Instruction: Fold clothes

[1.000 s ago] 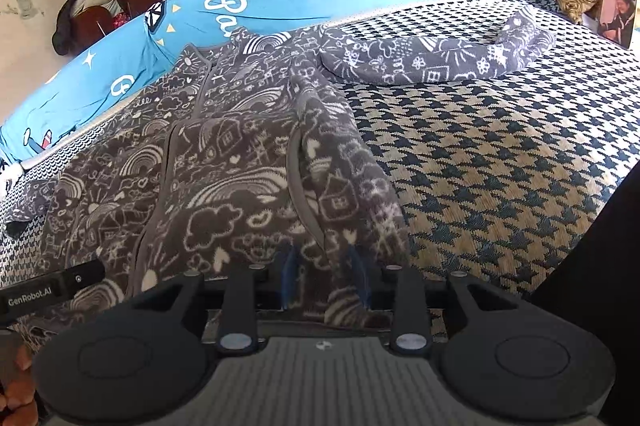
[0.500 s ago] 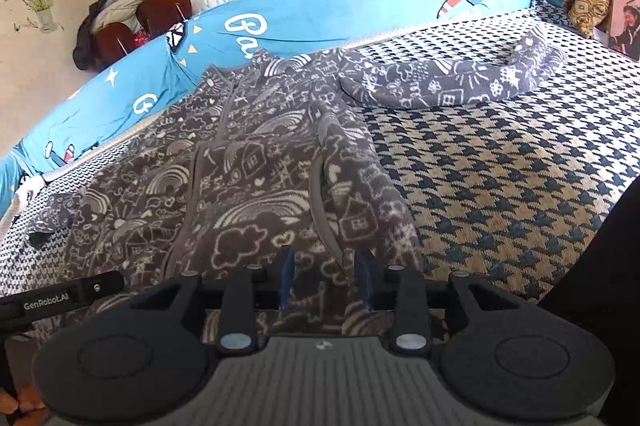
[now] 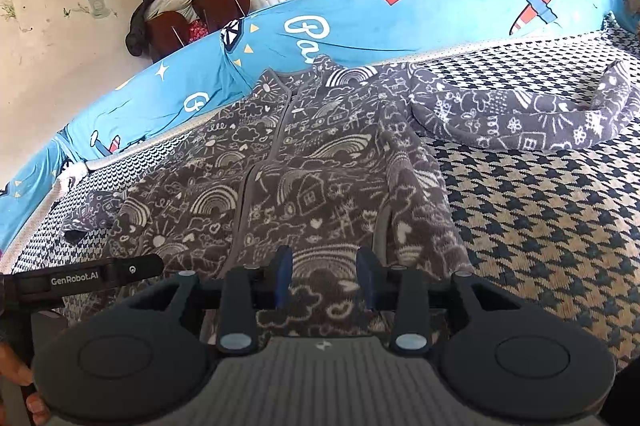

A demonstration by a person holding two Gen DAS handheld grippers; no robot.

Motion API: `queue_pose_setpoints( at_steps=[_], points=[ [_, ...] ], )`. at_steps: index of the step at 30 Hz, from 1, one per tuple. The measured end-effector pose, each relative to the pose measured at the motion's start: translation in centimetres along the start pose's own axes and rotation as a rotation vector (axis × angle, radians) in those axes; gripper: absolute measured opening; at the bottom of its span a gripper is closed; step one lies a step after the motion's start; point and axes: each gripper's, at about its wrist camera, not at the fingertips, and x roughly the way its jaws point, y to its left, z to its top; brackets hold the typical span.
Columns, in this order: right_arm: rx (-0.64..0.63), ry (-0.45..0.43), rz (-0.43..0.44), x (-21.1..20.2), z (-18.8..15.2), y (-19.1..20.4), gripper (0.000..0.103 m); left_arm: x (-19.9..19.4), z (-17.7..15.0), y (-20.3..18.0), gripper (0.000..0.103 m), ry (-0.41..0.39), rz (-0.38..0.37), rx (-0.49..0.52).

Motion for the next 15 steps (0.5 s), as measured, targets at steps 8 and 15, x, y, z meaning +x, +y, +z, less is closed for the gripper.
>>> queue_pose_setpoints(
  at_steps=[8,15],
  points=[
    [-0.041,0.018,0.037,2.8,2.7,-0.1,0.039,2.3,1.9,0.0,0.099,0.014,-0.007,0.017],
    [-0.054,0.053,0.068,5.9,5.0,-0.2,0.039,4.2,3.6,-0.4,0.099,0.004,-0.006,0.039]
  ],
)
